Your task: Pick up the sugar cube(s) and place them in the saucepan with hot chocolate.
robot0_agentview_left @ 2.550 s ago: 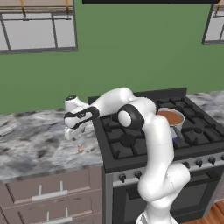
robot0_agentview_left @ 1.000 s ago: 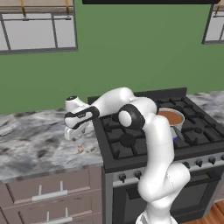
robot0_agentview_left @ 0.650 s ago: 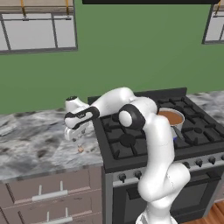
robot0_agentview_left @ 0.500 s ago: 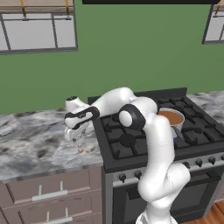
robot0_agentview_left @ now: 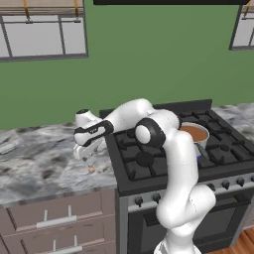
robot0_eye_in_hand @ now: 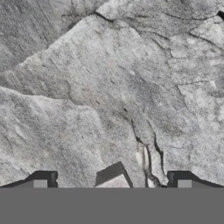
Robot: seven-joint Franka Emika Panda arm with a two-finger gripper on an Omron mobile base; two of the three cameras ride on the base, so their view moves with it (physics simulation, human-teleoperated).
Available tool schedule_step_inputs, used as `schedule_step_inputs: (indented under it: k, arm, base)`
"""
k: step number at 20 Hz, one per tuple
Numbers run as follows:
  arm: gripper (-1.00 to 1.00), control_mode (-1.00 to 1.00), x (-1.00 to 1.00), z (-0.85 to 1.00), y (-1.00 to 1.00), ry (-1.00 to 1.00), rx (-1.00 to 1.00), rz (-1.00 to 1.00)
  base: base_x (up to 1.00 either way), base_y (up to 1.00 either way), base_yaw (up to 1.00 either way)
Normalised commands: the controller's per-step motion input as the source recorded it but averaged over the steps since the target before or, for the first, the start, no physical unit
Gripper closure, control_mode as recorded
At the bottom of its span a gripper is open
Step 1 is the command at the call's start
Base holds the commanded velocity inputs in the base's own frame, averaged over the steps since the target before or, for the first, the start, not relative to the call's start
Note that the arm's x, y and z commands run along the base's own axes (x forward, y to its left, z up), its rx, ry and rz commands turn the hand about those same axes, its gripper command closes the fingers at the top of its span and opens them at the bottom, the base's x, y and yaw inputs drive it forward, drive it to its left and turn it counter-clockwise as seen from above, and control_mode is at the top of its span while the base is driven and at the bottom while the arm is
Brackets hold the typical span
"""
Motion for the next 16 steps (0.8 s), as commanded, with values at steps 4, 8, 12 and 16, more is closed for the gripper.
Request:
schedule_step_inputs:
  k: [4,8,12,16]
  arm:
    - [1.00,-1.00,0.00,0.00,0.00,0.00,0.00,0.00]
    - [1.00,-1.00,0.00,-0.02,0.00,0.00,0.00,0.00]
    - [1.00,-1.00,0.00,0.00,0.00,0.00,0.00,0.00]
    - [1.00,-1.00,0.00,0.00,0.00,0.00,0.00,0.00]
  base:
    - [0.00,0.00,0.00]
    - [0.00,0.00,0.00]
    - [0.00,0.00,0.00]
    - [0.00,0.00,0.00]
